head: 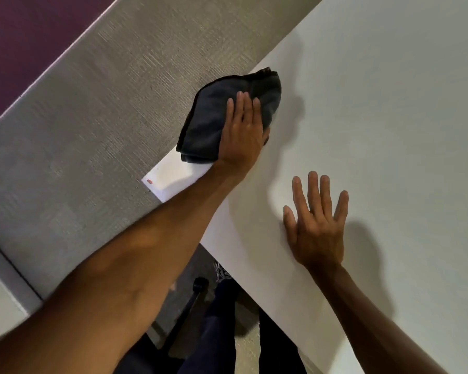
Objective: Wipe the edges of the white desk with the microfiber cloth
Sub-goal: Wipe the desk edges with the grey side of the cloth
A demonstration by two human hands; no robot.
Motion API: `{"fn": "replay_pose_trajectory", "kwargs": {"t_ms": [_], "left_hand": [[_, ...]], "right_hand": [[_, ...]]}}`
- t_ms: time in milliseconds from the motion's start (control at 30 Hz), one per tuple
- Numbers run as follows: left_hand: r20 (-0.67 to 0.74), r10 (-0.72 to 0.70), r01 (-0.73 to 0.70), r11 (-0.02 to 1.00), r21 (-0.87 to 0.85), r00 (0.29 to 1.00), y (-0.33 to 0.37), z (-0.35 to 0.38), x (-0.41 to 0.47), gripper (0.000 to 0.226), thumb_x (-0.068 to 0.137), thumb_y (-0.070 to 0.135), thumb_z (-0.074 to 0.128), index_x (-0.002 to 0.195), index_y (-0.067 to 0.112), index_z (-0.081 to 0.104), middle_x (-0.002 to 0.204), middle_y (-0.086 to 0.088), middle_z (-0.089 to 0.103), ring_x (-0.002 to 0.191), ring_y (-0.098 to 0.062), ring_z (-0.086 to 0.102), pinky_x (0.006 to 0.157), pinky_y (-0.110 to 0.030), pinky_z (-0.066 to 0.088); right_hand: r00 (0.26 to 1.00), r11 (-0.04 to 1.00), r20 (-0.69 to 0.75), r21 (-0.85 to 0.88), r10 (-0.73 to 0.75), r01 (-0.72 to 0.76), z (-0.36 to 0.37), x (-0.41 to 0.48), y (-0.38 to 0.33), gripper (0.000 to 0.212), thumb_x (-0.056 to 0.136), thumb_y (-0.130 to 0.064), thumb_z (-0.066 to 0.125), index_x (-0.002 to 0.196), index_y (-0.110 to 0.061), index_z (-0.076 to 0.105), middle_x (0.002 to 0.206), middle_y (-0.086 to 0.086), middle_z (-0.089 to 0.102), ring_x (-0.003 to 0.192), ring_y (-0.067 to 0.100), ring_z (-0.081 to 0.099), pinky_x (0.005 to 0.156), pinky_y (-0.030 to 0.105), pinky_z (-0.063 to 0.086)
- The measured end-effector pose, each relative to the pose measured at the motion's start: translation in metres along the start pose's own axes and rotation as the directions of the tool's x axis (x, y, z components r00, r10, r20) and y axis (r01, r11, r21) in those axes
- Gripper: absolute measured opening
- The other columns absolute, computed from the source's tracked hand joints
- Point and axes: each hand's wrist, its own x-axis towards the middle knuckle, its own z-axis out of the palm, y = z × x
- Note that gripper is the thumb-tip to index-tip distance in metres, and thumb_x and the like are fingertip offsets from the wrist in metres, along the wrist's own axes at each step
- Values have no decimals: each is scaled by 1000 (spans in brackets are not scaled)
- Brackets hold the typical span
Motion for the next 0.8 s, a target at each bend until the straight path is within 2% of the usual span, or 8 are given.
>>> {"fn": "replay_pose_trajectory", "kwargs": {"t_ms": [100, 167, 267, 333, 500, 567, 667, 800], "left_hand": [[43, 63, -62, 998, -23, 997, 1, 0, -48, 70, 104, 43, 12, 155, -3, 24, 161, -27, 25, 153, -39, 19, 124, -55, 19], [24, 134, -134, 991, -8, 991, -1, 6, -90, 70, 103, 44, 17, 152, -2, 35, 159, -24, 34, 150, -38, 27, 120, -56, 29], [-47, 212, -213, 977, -9, 976, -3, 20, -149, 65, 103, 41, 30, 147, -4, 44, 153, -26, 42, 145, -40, 37, 113, -57, 38], [-81, 238, -238, 971, 1, 968, -3, 30, -186, 64, 104, 40, 34, 148, -6, 42, 154, -28, 40, 145, -42, 36, 114, -60, 37], [-107, 331, -335, 942, -27, 938, -9, 52, -251, 70, 101, 44, 41, 155, 1, 28, 163, -21, 24, 154, -34, 17, 122, -59, 20], [-70, 284, -287, 957, -46, 956, -13, 51, -249, 77, 96, 52, 40, 160, 14, 21, 168, -16, 12, 156, -30, 7, 124, -59, 11], [-14, 113, -114, 991, -76, 993, -18, 44, -225, 84, 88, 68, 37, 161, 35, 11, 170, -13, 0, 156, -34, -1, 119, -70, 3], [-19, -89, 86, 988, -129, 996, -27, 37, -187, 75, 94, 71, 30, 160, 44, 7, 170, -13, 0, 156, -36, -4, 113, -78, 3]], "right_hand": [[996, 999, -83, -16, -32, 31, 2, -3, 2, 62, 108, -44, 45, 161, -15, 31, 166, 15, 28, 157, 35, 22, 120, 66, 25], [995, 999, -94, -31, -38, 35, 2, -4, 2, 62, 109, -43, 45, 161, -14, 29, 167, 15, 27, 157, 35, 22, 120, 65, 27], [1000, 999, 23, -32, 2, -2, 0, -3, 0, 65, 109, -51, 26, 165, -21, 12, 173, 9, 7, 160, 31, 7, 125, 62, 18], [997, 1000, 80, -15, 18, -16, -1, -2, 0, 67, 107, -54, 16, 165, -24, 4, 174, 6, -4, 160, 29, -1, 126, 62, 13], [995, 999, 100, -38, 22, -18, 0, -2, 2, 68, 106, -55, 12, 165, -23, 2, 173, 7, -6, 160, 30, -2, 125, 63, 14], [994, 999, 103, -44, 20, -15, 0, -2, 2, 69, 106, -56, 14, 165, -23, 2, 173, 7, -6, 160, 30, -2, 125, 63, 14], [995, 999, 103, -49, 16, -11, 1, -2, 2, 69, 106, -55, 15, 165, -23, 3, 173, 7, -5, 160, 30, -2, 126, 62, 14], [995, 999, 101, -27, 22, -19, 1, -3, 3, 68, 106, -55, 14, 165, -24, 3, 174, 5, -4, 161, 28, -1, 125, 63, 15]]}}
